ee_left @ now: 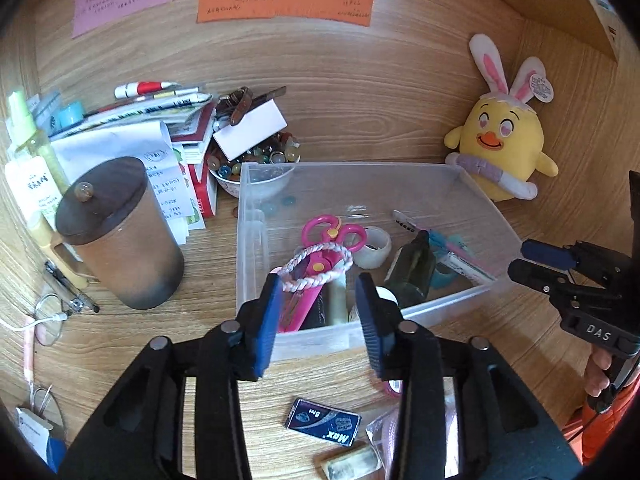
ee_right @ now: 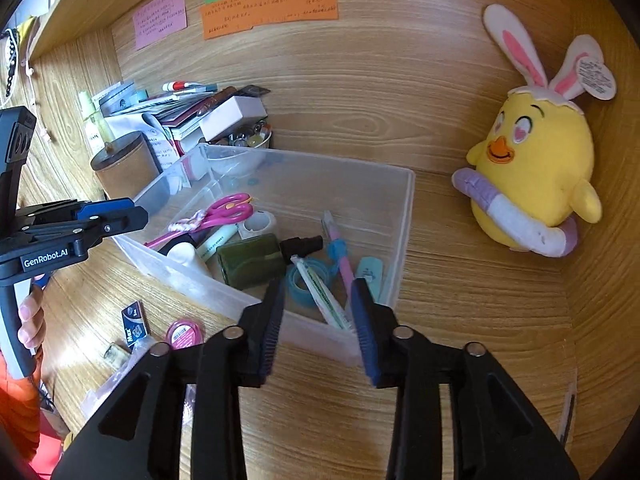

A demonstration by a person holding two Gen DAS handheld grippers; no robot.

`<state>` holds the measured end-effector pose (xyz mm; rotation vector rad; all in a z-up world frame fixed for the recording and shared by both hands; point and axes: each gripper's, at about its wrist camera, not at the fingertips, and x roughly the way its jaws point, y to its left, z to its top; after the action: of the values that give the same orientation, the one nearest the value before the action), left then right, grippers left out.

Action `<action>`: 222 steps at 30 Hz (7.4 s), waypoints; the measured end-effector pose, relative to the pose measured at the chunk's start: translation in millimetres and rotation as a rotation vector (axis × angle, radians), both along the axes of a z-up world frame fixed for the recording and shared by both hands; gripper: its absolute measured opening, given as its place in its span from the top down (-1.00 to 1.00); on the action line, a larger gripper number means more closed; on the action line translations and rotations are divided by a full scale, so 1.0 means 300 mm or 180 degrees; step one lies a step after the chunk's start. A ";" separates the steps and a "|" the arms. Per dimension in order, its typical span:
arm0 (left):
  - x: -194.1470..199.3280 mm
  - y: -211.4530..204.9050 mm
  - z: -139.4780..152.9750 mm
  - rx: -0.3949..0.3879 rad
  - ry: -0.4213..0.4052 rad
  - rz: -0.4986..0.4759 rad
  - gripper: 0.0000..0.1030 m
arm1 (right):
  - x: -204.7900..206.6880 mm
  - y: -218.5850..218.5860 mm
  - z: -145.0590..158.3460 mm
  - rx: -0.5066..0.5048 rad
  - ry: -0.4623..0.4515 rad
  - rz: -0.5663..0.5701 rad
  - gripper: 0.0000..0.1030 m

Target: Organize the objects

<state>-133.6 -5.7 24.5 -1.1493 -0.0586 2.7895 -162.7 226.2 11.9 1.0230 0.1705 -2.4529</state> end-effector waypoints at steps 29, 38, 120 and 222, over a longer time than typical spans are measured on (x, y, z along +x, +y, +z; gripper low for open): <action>0.324 -0.141 -0.174 -0.0053 -0.0390 0.0153 -0.63 | 0.282 -0.228 -0.238 -0.0025 -0.0664 0.0329 -0.80; 0.302 -0.002 -0.241 -0.0159 -0.0554 -0.0328 -0.63 | 0.278 -0.098 -0.221 0.0226 -0.0638 0.0271 -0.82; 0.133 0.132 -0.179 -0.0294 -0.0311 -0.0646 -0.32 | -0.190 -0.112 0.040 -0.0057 0.0030 0.0026 0.11; 0.220 0.036 -0.169 -0.0104 -0.0273 -0.0315 0.06 | 0.159 -0.165 -0.055 -0.0038 -0.0102 0.0518 0.37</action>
<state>-67.6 5.1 -26.2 -1.2434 0.0352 2.6642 -115.0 176.8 -4.7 1.0021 0.2193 -2.2874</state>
